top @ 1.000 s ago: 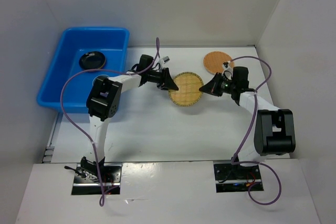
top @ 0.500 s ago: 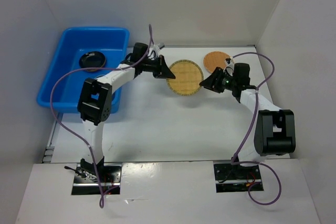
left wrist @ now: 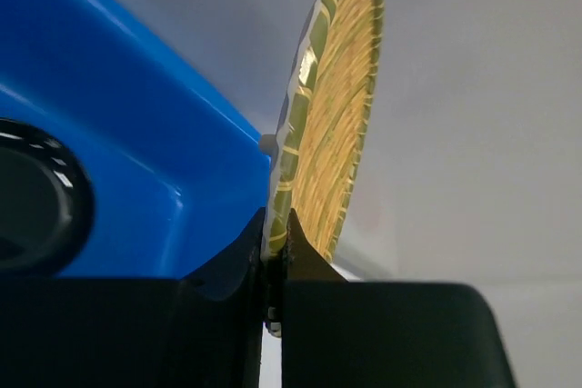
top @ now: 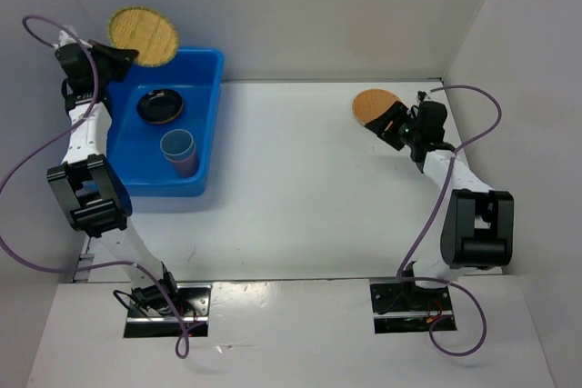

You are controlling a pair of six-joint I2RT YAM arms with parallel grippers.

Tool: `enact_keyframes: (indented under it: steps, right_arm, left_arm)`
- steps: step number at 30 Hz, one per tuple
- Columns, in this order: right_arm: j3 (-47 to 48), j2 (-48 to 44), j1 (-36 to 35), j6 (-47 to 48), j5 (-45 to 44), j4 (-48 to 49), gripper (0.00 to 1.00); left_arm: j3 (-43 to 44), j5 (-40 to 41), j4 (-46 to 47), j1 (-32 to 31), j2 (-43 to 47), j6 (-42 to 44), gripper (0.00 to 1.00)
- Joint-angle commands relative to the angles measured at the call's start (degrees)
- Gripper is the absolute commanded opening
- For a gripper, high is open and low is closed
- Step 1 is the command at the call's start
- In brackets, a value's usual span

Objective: Place the mixed dishes into the plastic bin

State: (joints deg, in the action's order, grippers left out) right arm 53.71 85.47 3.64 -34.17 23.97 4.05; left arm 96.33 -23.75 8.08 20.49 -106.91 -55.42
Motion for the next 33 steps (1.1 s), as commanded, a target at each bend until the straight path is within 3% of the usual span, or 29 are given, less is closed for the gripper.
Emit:
enact_keyframes:
  steps: [1, 5, 14, 21, 33]
  right_arm:
    - [2.09, 3.12, 2.42, -3.34, -6.73, 3.67, 0.64]
    - [3.67, 6.37, 4.27, -4.84, -8.84, 3.87, 0.63]
    - [6.14, 11.38, 4.27, -9.15, -16.31, 1.83, 0.63]
    - [7.19, 12.44, 4.8, -9.68, -20.53, 0.25, 0.63]
    - [7.19, 14.37, 4.8, -10.83, -21.77, -0.28, 0.63]
  left_arm:
    - [-4.39, 6.33, 6.86, -0.9, 1.27, -7.41, 0.0]
    - [-10.81, 11.44, 11.25, 0.34, 0.49, -8.82, 0.0]
    - [-14.42, 17.59, 13.8, 0.95, -7.07, -13.39, 0.0]
    - [-14.24, 15.31, 17.14, 2.18, -15.07, -17.7, 0.0]
    - [-16.52, 15.31, 16.45, 2.18, -15.78, -17.18, 0.02]
